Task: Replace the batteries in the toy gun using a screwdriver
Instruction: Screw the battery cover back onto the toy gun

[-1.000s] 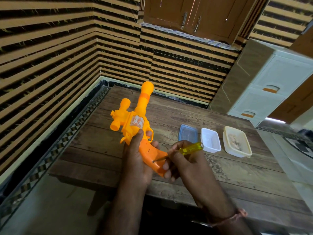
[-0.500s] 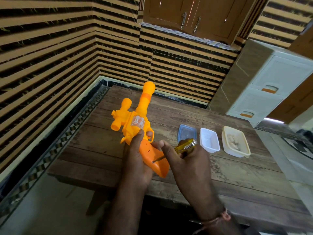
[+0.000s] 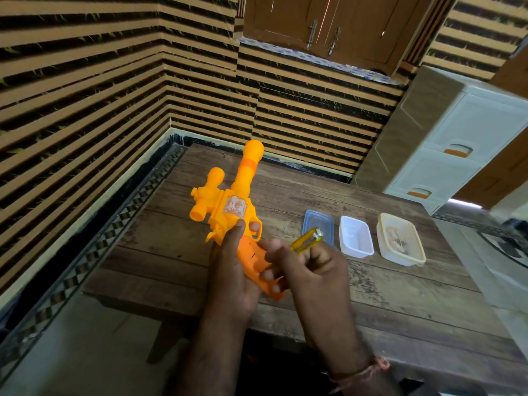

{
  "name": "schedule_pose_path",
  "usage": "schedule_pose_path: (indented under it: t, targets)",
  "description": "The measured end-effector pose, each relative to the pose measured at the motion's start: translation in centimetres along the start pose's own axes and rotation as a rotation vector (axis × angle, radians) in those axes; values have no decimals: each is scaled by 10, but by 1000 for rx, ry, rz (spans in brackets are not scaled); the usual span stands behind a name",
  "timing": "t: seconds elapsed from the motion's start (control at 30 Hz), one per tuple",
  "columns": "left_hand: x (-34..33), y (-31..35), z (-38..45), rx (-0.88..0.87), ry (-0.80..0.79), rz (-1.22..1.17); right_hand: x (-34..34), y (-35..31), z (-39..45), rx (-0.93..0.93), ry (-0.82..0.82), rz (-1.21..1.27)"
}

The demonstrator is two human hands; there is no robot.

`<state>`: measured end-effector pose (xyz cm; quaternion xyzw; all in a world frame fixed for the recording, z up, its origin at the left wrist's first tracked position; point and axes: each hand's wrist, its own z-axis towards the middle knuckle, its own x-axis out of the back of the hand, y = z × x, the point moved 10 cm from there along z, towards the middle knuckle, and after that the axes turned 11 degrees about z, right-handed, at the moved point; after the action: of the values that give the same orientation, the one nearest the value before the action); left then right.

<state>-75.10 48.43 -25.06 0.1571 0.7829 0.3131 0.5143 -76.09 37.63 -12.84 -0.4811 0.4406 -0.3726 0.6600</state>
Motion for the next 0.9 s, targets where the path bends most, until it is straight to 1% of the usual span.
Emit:
schedule_pose_path:
  t: [0.13, 0.23, 0.33, 0.47, 0.53, 0.6, 0.7, 0.8, 0.83, 0.9]
  targets:
    - [-13, -1, -7, 51, -81, -17, 2, -7, -4, -55, -40, 91]
    - [-14, 1, -9, 62, -95, -5, 5, -13, -9, 15, -52, -8]
    - [-1, 6, -2, 22, -13, 23, 4, -18, -13, 97, -87, -136]
    - [8, 5, -2, 25, 65, 22, 1, -23, -15, 138, -129, -276]
    - [9, 5, -1, 16, 64, 12, 1, -28, -15, 185, -124, -381]
    - [13, 10, 1, -36, 77, -9, 1, -36, -13, 227, -120, -500]
    - [18, 20, 0, -124, 111, -32, -1, -50, -6, 272, -143, -821]
    - [20, 23, 0, -145, 114, -25, -2, -54, 2, 210, -191, -1184]
    - [21, 22, 1, -144, 123, -14, -3, -54, 4, 187, -206, -1263]
    - [23, 23, 1, -140, 145, 11, -5, -51, 4, 141, -243, -1326]
